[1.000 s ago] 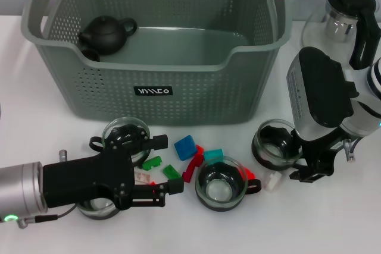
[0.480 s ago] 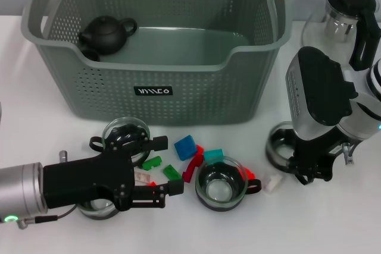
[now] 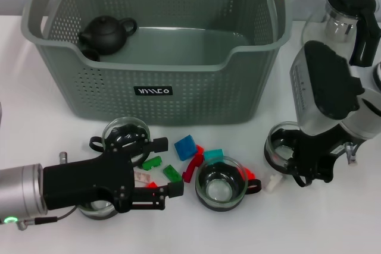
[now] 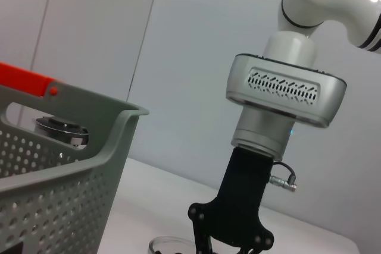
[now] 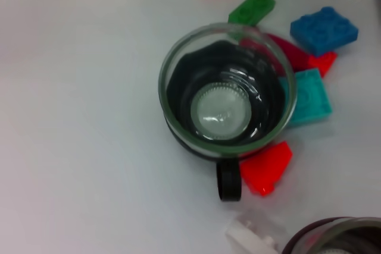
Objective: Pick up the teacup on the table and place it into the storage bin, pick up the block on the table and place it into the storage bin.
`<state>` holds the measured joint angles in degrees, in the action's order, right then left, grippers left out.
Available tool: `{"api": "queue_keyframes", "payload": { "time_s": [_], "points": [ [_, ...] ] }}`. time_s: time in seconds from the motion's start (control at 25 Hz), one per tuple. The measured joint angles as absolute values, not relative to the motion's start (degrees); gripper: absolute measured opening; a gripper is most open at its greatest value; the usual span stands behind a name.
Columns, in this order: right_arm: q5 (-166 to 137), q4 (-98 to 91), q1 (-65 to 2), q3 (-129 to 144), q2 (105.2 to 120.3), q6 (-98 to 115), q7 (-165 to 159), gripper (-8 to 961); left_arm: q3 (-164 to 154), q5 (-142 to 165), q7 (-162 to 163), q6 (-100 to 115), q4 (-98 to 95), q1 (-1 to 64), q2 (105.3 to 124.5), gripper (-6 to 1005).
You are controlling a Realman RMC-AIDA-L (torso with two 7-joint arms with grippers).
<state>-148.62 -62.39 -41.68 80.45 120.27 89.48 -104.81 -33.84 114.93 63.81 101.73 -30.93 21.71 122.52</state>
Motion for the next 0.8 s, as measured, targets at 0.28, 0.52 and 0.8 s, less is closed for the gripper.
{"api": "queue_keyframes", "payload": {
  "time_s": [0.28,0.52,0.8],
  "points": [
    [-148.23,-65.94,-41.49,75.66,120.23,97.11,-104.71,49,-33.84,115.01,63.77,102.15,-30.94,21.47,122.44,947],
    [-147.40,-72.45,-41.48,67.80,120.14,109.14,-105.46,49,-33.84,115.00,63.69,102.22,-31.01,21.20,122.50,947],
    [-143.37,-82.11,-39.99,67.46,119.46,113.94,-110.77,50,-33.84,114.99,63.58,102.13,-31.07,21.18,122.52,947]
  ]
}}
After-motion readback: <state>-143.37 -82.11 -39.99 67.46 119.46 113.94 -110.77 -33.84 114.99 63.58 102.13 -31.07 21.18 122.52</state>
